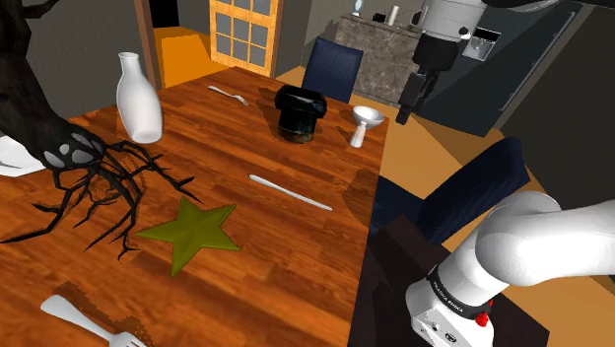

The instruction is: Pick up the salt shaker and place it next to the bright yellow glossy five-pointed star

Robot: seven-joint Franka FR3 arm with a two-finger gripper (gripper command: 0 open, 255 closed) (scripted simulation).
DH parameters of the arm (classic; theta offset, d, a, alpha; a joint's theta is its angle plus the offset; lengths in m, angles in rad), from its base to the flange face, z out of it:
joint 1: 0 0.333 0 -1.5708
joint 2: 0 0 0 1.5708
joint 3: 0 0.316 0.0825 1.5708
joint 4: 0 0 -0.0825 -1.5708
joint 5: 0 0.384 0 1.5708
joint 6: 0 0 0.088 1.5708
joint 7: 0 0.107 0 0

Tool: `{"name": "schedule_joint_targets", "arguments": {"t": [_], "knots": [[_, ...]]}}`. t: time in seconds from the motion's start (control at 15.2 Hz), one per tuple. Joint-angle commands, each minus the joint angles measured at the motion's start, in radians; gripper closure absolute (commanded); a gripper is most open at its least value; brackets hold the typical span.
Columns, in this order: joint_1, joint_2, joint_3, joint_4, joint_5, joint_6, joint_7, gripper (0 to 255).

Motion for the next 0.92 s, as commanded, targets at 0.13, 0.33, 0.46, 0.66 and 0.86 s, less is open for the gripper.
{"name": "schedule_joint_targets", "arguments": {"t": [0.13, 0.33, 0.46, 0.66, 0.86], "knots": [[-0.015, 0.046, -0.023, -0.004, -0.02, 0.052, -0.019, 0], [-0.038, 0.123, -0.056, 0.0, -0.047, 0.129, -0.045, 0], [-0.052, 0.178, -0.078, 0.009, -0.063, 0.178, -0.061, 0], [-0.072, 0.265, -0.11, 0.031, -0.082, 0.248, -0.086, 0], [-0.089, 0.358, -0.142, 0.064, -0.096, 0.313, -0.109, 0]]}}
